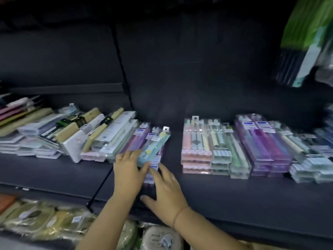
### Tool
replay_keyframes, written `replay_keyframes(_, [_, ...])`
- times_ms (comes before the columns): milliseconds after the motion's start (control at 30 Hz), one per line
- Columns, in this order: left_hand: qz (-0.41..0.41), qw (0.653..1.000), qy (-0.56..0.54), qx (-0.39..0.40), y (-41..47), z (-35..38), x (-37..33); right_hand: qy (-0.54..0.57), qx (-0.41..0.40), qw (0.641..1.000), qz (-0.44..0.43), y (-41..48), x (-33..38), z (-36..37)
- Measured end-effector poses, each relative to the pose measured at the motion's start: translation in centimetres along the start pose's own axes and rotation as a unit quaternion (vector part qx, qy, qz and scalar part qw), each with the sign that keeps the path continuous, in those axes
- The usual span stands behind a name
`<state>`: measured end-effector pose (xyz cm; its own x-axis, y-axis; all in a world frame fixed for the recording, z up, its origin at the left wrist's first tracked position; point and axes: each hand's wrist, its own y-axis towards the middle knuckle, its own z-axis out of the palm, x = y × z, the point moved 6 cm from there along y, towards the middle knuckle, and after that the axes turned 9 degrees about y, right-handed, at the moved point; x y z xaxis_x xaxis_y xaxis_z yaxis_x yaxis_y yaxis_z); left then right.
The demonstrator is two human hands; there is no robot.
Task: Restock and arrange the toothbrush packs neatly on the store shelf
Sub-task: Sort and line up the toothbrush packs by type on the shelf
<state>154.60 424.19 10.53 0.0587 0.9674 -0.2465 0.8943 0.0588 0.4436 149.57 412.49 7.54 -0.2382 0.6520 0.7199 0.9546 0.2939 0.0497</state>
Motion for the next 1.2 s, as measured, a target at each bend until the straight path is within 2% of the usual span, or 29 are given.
replay_keyframes(133, [-0.061,0.993,-0.098,0.0,0.1,-0.1,0.9,0.032,-0.076,0.997,-0.004,1.9,-0.4,0.8])
replay_keyframes(233, [-0.088,0.979,-0.173,-0.056,-0.1,-1.4,0.9,0.102,-0.132,0.986,0.002,1.4,-0.3,-0.3])
replay_keyframes(333, [-0.078,0.966,-0.216,-0.12,-0.7,-3.3,-0.2,0.17,-0.19,0.967,0.006,-0.3,0.3,-2.3])
replay_keyframes(400, [-0.049,0.957,-0.242,-0.153,-1.5,-4.3,-1.6,0.274,-0.21,0.939,-0.01,-1.5,1.4,-3.7])
replay_keyframes(467, [-0.029,0.946,-0.277,-0.166,-2.5,-4.8,-3.2,0.4,-0.192,0.896,-0.006,-2.1,2.4,-4.9])
replay_keyframes(600, [-0.017,0.929,-0.319,-0.188,-4.5,-4.9,-6.0,0.516,-0.208,0.831,0.027,-2.6,2.2,-7.2])
replay_keyframes(700, [0.036,0.924,-0.348,-0.152,-5.6,-4.4,-8.7,0.547,-0.23,0.804,0.043,-3.5,0.8,-8.7])
replay_keyframes(800, [0.107,0.916,-0.377,-0.083,-6.2,-3.8,-11.4,0.525,-0.274,0.804,0.054,-5.3,-1.1,-11.5])
replay_keyframes(933, [0.221,0.939,-0.259,-0.05,-5.9,-2.8,-15.8,0.466,-0.347,0.809,0.089,-9.0,-5.1,-16.7])
replay_keyframes(1200, [0.307,0.94,-0.106,0.105,-3.5,0.5,-26.1,0.404,-0.5,0.76,0.095,-17.3,-12.4,-28.6])
